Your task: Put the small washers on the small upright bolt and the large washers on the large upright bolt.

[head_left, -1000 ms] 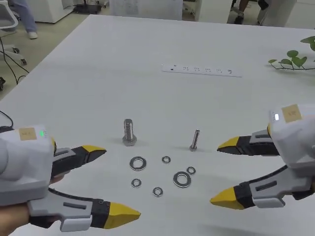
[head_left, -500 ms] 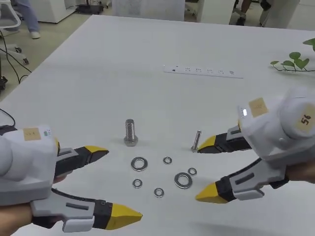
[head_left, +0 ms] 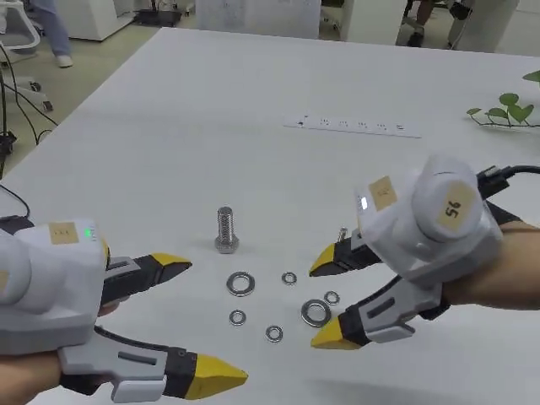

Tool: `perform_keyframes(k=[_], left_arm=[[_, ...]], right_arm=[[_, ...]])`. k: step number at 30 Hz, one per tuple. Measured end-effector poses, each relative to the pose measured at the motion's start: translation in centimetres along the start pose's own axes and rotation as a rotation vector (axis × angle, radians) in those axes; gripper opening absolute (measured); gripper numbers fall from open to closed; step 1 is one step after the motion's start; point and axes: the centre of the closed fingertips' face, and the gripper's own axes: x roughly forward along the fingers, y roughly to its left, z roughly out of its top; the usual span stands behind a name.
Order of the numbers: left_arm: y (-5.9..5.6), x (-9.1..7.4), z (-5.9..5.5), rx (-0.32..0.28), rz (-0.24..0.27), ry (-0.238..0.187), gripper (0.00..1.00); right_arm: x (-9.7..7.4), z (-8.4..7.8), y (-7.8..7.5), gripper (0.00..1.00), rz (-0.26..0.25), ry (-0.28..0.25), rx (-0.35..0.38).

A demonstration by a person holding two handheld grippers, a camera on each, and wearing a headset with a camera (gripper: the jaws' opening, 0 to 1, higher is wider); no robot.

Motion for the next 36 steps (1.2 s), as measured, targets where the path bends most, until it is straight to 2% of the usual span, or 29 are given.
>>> perform_keyframes(k=[16,17,19,21,30,36], left_arm=[[-0.1,0.0,0.0,0.009,-0.002,-0.001,0.92],[-0.1,0.0,0.0,0.011,-0.002,0.000,0.92],[-0.1,0.1,-0.1,0.013,-0.002,0.004,0.92],[-0.1,0.1,-0.1,0.016,-0.003,0.007,0.92],[-0.1,0.2,-0.2,0.021,-0.004,0.010,0.92],[-0.2,0.3,-0.2,0.023,-0.005,0.013,0.92]], right_arm=[[2.3,0.2,-0.3,0.38,0.071,0.115,-0.061],[2.4,0.1,-0.2,0.37,0.079,0.125,-0.061],[2.6,-0.5,-0.1,0.35,0.096,0.180,-0.070],[3.1,-0.2,-0.1,0.35,0.106,0.173,-0.080],[4.5,-0.5,0.1,0.26,0.149,0.249,-0.116],[5.2,-0.8,0.3,0.25,0.175,0.282,-0.111]])
